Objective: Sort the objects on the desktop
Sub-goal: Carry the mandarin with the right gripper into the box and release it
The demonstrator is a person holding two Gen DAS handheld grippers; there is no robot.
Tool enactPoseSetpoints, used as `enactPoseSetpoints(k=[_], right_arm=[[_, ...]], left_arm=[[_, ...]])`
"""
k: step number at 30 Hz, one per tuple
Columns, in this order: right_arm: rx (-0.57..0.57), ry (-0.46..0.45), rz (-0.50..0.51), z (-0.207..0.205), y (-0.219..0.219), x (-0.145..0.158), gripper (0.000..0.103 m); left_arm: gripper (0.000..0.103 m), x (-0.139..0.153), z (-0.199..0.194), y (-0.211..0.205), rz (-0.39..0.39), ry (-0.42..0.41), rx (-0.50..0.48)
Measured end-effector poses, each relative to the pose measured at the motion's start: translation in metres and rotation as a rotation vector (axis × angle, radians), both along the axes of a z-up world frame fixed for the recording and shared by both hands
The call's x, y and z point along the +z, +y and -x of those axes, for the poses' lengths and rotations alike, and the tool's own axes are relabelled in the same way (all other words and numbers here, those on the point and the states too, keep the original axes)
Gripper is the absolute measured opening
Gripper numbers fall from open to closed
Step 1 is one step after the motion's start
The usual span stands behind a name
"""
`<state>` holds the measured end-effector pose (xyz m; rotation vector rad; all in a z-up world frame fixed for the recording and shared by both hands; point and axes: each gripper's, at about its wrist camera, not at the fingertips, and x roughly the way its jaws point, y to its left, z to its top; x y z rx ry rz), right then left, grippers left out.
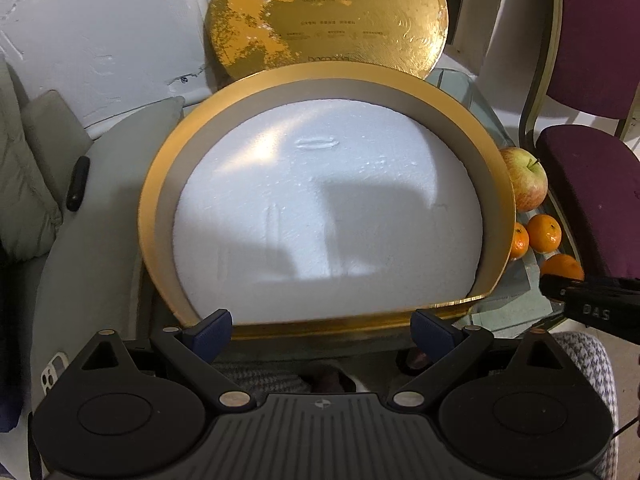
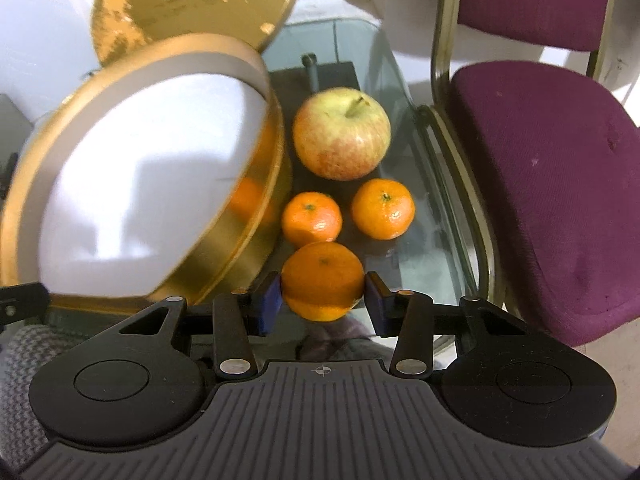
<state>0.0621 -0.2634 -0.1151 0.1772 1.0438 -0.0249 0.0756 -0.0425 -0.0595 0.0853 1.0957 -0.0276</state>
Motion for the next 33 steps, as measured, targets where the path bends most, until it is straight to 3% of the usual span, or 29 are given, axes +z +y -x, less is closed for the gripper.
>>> enactPoseSetpoints(k=[17, 33], right_arm=[[0.068, -0.140, 0.019, 0.056, 0.050, 0.067, 0.046], [0.254, -0.138, 0.045, 0.006, 0.132, 0.072, 0.046]], left_arm=[[0.097, 0.027, 0.045, 0.064, 0.036, -0.082, 0.112], [0.097, 0.019, 0.031, 0.133, 0.051, -0.098, 0.294]])
